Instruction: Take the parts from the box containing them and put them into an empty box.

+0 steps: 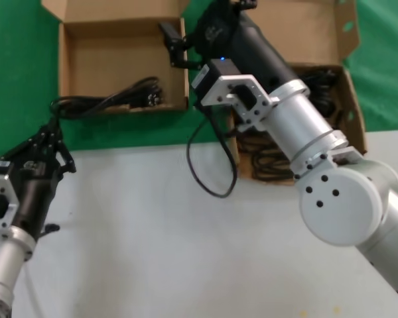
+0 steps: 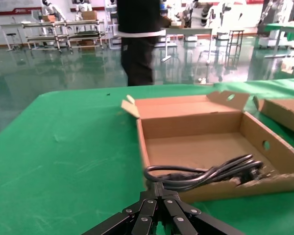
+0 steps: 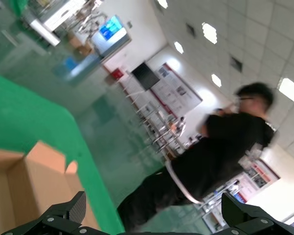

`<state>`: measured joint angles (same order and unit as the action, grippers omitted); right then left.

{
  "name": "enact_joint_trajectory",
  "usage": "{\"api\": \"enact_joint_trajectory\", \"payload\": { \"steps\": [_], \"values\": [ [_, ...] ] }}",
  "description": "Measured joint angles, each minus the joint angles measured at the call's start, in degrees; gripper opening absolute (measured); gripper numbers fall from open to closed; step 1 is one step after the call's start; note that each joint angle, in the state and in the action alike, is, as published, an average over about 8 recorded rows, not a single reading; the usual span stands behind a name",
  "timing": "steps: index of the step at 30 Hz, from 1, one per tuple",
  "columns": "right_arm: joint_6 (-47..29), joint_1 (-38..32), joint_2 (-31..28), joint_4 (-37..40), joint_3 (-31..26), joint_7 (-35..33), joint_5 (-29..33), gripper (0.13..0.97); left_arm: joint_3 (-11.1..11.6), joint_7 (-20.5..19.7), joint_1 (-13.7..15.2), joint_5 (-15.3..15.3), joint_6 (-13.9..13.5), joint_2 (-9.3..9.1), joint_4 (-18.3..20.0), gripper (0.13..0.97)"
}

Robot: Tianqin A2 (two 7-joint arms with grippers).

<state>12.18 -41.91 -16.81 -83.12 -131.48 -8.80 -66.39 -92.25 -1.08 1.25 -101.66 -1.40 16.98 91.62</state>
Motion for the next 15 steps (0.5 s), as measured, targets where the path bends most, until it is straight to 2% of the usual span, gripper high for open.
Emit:
{"api": "enact_joint_trajectory", "payload": {
  "steps": [12, 15],
  "values": [
    [0.38, 1.47, -0.76, -0.95, 0.8, 0.63, -0.48, 0.966, 0.01, 0.0, -0.02, -0.02, 0.02, 0.0, 0.0, 0.159],
    [0.08, 2.42, -0.75, -1.12, 1.72, 0.82, -1.34, 0.966, 0.02, 0.03, -0.05, -0.05, 0.05, 0.01, 0.0, 0.187]
  ]
}}
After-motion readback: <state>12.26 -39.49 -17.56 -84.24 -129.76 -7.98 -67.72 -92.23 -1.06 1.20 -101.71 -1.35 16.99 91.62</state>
